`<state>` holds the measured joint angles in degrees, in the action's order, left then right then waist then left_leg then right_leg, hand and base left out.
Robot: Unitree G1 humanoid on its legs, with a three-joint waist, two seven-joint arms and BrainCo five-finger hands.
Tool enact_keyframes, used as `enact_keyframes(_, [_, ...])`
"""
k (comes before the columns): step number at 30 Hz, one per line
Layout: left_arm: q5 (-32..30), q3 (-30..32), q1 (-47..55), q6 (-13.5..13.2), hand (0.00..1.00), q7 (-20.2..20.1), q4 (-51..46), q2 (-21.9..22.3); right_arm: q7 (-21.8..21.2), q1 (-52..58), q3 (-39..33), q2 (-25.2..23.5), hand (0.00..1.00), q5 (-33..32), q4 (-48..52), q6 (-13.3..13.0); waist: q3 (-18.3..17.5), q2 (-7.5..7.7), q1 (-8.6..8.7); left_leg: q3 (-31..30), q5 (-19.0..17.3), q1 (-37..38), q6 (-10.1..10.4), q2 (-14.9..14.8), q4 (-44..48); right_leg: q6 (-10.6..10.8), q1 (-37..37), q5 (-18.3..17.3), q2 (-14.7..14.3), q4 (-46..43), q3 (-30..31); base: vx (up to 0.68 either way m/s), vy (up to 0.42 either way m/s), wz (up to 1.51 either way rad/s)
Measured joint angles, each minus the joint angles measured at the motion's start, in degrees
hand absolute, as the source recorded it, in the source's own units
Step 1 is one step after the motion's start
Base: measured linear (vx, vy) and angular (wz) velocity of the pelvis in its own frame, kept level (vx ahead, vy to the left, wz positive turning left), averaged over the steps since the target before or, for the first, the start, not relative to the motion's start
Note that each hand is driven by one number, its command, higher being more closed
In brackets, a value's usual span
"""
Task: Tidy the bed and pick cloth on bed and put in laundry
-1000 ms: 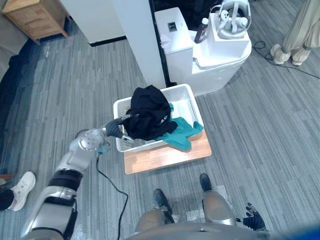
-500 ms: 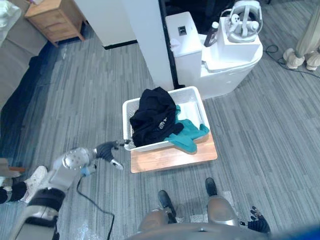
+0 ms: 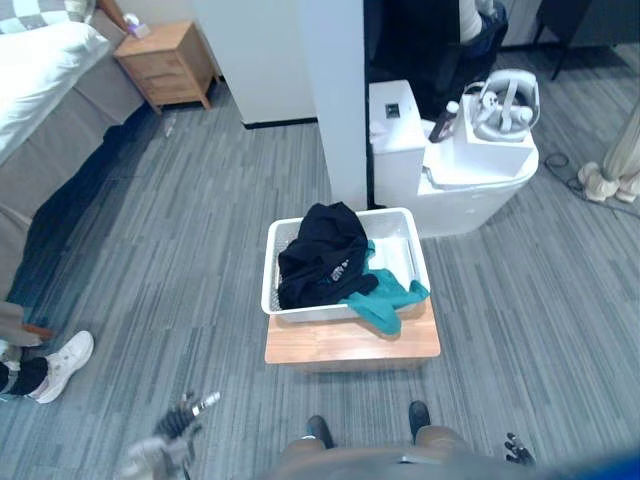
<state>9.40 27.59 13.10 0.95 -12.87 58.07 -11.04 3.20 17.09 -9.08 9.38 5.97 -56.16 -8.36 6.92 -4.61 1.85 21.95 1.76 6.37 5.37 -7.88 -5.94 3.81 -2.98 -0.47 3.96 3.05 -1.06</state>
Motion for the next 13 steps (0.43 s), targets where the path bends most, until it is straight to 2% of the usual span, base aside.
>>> enact_keyframes(2, [0.08,1.23,2.23,0.16,0.0,2.31,1.56,5.04,-0.76,0.88,-1.68,-0.55,0.0,-0.01,-0.03,0.15,-0.99,-0.02,-1.08,0.17,-0.46,0.9,0.15,-0.09,-0.02,0.0,-1.18,-0.47,-0.04,0.03,-0.07,0.0,0.0,0.0])
enact_keyframes(5, [0.02,1.87,3.88,0.64,0.0,4.52,2.4,9.97,-0.96,1.17,-4.19,-1.38,0.0,-0.02,-1.23,0.27,-2.07,0.2,-1.59,-0.06,-0.87,1.7,0.23,-0.14,-0.03,-0.03,-1.85,-1.01,-0.02,0.01,-0.61,0.02,-0.002,0.06])
enact_keyframes(9, [-0.14,1.76,3.78,0.38,0.0,4.79,2.42,11.17,-1.55,1.1,-5.08,-1.83,0.0,0.61,-2.23,0.6,-3.26,0.39,-1.94,-0.34,-0.99,2.19,0.37,-0.34,-0.02,0.15,-2.76,-1.46,-0.15,-0.02,-1.08,0.03,-0.015,0.06])
enact_keyframes(13, [-3.03,1.41,3.06,-0.68,0.0,5.74,1.87,11.46,-1.61,0.94,-5.26,-1.82,0.0,1.62,-3.25,0.61,-4.03,1.08,-2.03,-0.41,-1.25,2.72,0.64,-0.38,-0.02,0.16,-3.32,-1.58,-0.21,0.23,-1.15,0.0,0.0,0.0])
